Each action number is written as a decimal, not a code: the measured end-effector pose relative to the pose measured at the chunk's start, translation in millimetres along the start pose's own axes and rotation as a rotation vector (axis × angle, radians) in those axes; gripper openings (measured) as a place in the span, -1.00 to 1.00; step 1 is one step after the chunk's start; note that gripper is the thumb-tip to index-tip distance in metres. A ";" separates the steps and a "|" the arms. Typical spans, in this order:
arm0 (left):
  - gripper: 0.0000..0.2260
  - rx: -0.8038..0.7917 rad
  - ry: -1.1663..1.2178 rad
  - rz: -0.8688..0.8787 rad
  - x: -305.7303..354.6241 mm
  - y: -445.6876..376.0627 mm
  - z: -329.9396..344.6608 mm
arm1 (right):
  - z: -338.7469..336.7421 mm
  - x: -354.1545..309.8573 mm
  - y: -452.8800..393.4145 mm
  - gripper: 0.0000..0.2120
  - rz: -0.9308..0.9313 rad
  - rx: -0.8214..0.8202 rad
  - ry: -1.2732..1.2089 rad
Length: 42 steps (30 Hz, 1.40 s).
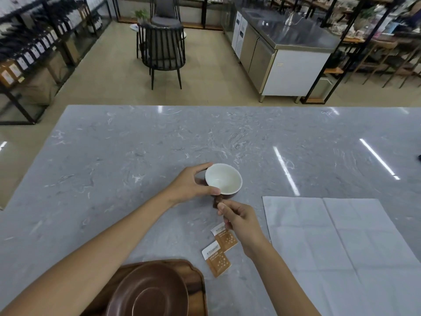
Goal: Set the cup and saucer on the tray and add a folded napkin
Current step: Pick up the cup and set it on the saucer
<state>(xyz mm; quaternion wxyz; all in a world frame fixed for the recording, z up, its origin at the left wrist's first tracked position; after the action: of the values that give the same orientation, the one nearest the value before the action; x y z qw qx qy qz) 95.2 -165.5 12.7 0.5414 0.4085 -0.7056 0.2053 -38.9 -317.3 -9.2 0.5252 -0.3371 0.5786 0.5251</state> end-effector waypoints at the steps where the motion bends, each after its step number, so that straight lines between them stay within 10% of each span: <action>1: -0.20 0.009 0.005 -0.015 1.6 8.1 0.0 | 0.8 -1.3 5.3 -0.78 0.001 -0.018 0.008; 42: -0.23 0.395 0.024 -0.088 -60.3 307.1 14.3 | 92.5 47.3 208.8 -0.75 0.082 -0.396 0.180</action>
<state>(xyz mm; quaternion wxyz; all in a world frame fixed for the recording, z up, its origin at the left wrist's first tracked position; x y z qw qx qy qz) -153.8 24.0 -1.4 0.4674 0.5346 -0.6268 0.3207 -222.5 -174.5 7.8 0.3734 -0.4554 0.5220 0.6171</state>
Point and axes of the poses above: each hand's wrist, its own y-axis away from the middle knuckle, its own z-axis out of the palm, x = y × z, the point moved 1 cm from there along -y, towards the middle knuckle, and after that the axes turned 8 degrees about -y, right-handed, at the moved point
